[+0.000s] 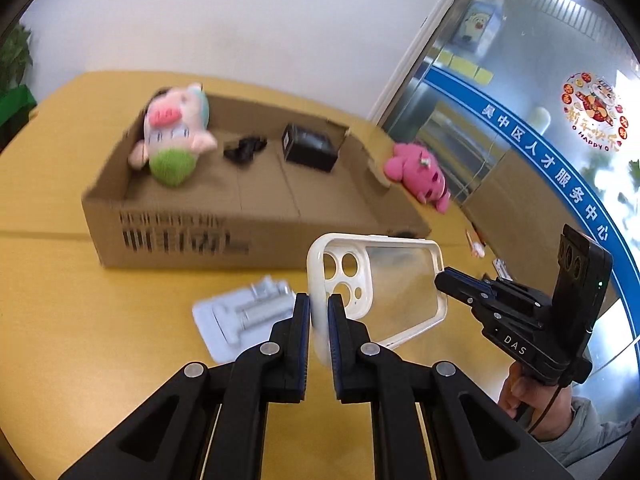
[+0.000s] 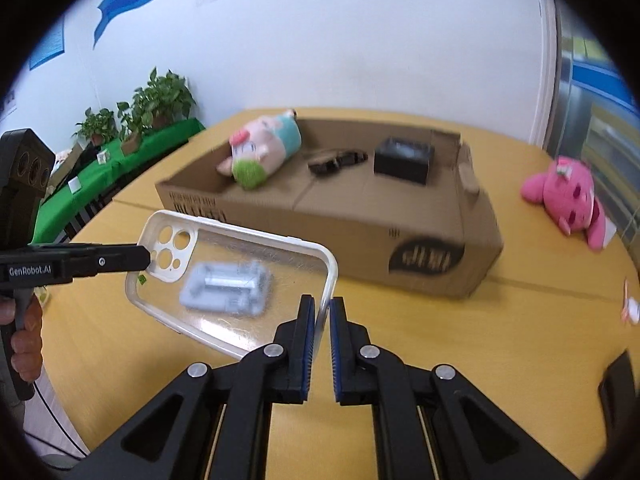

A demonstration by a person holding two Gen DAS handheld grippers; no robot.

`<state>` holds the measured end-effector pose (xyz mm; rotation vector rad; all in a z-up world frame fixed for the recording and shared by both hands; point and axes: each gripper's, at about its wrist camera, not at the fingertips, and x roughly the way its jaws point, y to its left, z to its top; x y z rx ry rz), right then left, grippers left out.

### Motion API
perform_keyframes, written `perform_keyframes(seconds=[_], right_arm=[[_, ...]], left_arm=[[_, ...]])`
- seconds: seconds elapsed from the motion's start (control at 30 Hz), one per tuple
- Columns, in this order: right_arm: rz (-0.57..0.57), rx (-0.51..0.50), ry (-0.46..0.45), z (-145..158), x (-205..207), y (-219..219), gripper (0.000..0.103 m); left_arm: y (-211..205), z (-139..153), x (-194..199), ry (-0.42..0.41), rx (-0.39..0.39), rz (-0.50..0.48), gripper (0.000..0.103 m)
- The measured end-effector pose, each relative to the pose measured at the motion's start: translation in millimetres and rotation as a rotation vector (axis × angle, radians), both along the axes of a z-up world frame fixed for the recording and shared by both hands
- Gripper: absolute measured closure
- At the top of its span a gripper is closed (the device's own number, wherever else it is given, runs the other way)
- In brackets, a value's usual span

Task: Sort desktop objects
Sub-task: 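Carry the held phone case with both grippers over the cardboard box, then lower the phone case onto the box floor beside the pig plush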

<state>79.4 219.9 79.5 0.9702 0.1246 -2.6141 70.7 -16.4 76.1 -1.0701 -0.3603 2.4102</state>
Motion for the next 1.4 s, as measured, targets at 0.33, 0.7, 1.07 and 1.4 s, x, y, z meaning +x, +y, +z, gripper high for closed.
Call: perform_keyframes(seconds=[0.33,0.7,1.07,1.4], right_arm=[[0.047,-0.017,0.09,30.3,-54.1,-31.2,0.096],[0.086,-0.023,-0.052,-10.1,-143.5,-79.6,0.095],[0.112,-0.012,-0.26,-62.1,-194.1,-99.7,0.095],[0.145,0.0,-0.377,-81.2,-204.9,-112.3,0.092]], left_arm=[[-34.5,46.8,-59.0,0.094,-0.041,0.019,0.095],[-66.8,7.0,-139.7,-0.04,-0.166,0.061,0.095],[-68.7,-44.8,-177.9,-0.183,-0.283,0.052,0.096],[-65.0,-55.4,-189.5,-0.239,-0.398,0.096,0.096]])
